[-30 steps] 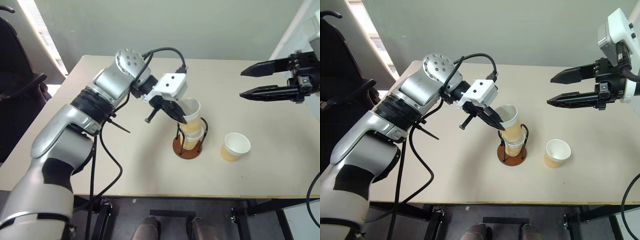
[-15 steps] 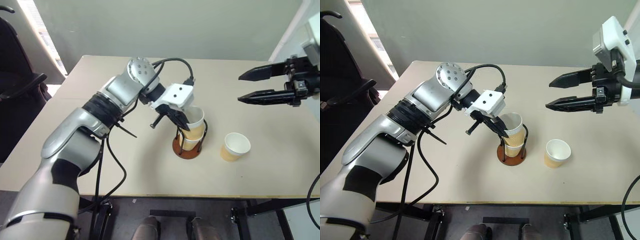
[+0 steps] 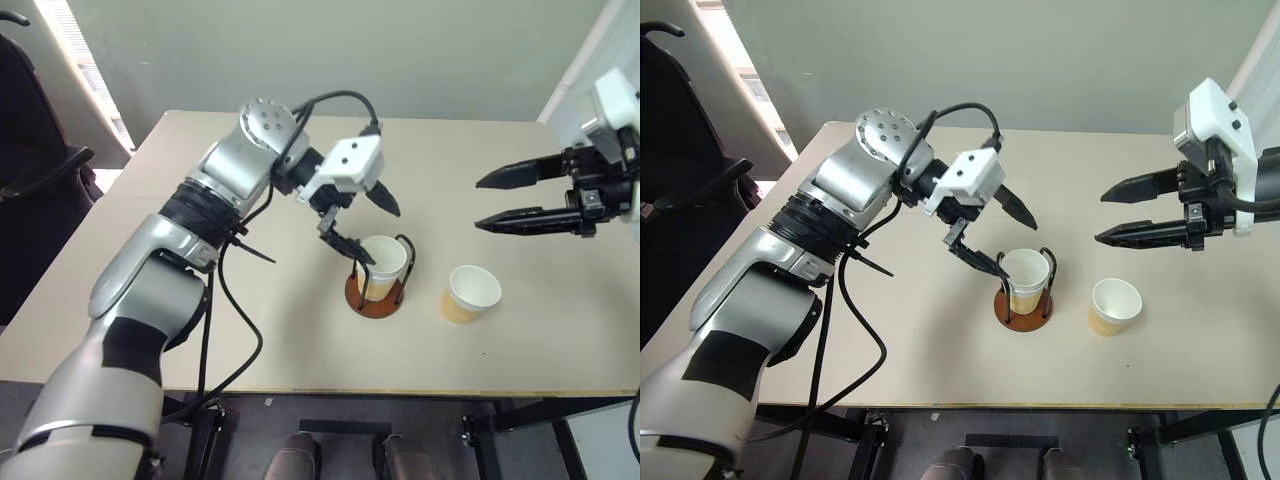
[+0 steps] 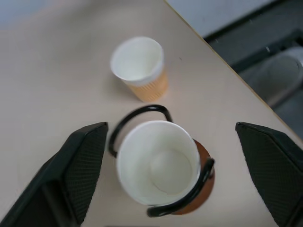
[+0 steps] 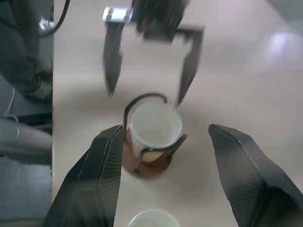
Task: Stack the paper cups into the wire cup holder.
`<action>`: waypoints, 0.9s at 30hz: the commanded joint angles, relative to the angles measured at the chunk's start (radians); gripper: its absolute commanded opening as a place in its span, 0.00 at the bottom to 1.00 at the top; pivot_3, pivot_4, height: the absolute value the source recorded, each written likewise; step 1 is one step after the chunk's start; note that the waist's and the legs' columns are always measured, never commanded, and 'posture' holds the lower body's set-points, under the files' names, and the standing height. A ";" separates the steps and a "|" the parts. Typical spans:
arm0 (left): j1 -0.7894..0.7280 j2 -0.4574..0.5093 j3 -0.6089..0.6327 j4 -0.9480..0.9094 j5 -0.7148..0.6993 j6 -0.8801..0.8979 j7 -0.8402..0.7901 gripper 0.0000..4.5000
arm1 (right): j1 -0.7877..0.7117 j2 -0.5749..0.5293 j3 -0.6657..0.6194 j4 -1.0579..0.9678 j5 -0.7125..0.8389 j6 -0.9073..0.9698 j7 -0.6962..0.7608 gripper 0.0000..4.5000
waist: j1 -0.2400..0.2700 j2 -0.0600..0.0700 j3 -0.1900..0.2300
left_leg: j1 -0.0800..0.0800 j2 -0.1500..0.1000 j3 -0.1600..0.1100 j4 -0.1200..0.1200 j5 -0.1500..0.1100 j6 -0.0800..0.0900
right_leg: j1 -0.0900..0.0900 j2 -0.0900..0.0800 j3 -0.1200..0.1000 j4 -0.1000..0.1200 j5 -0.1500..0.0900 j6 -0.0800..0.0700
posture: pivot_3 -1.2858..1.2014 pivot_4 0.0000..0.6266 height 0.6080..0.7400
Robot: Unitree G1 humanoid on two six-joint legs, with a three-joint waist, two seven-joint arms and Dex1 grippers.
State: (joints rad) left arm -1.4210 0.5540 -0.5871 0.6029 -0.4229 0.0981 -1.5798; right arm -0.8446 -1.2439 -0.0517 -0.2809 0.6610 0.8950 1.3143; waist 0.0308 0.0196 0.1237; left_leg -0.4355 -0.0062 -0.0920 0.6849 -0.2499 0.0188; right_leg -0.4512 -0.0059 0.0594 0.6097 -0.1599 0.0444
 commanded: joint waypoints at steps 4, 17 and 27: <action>0.057 0.148 0.189 -0.109 -0.128 0.160 -0.035 0.99 | 0.146 -0.057 -0.046 -0.131 -0.054 -0.057 -0.044 0.65 | -0.007 0.001 0.000 | 0.000 0.000 0.001 -0.001 0.001 -0.001 | -0.001 0.000 0.001 0.000 -0.001 0.001 | 0.52 0.24 1.00; 0.268 0.324 0.397 -0.198 -0.176 0.265 -0.035 0.99 | 0.383 -0.030 0.158 -0.201 -0.306 -0.207 -0.126 0.65 | -0.004 0.001 -0.001 | 0.001 0.000 0.000 0.005 0.000 0.000 | 0.001 0.001 0.000 0.002 0.001 0.000 | 0.52 0.24 1.00; 0.354 0.407 0.382 -0.296 -0.250 0.286 -0.035 0.99 | 0.346 0.012 0.287 -0.030 -0.487 -0.329 -0.085 0.65 | -0.007 0.001 -0.001 | 0.002 0.000 0.000 0.006 0.000 0.001 | 0.002 0.001 0.000 0.002 0.002 0.000 | 0.52 0.24 1.00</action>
State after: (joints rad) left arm -1.0603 0.9346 -0.2132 0.3442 -0.6483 0.3803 -1.5807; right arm -0.4723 -1.2305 0.2329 -0.3200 0.2037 0.5900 1.2184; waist 0.0239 0.0206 0.1231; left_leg -0.4335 -0.0058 -0.0924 0.6907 -0.2497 0.0193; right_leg -0.4490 -0.0052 0.0598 0.6117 -0.1576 0.0438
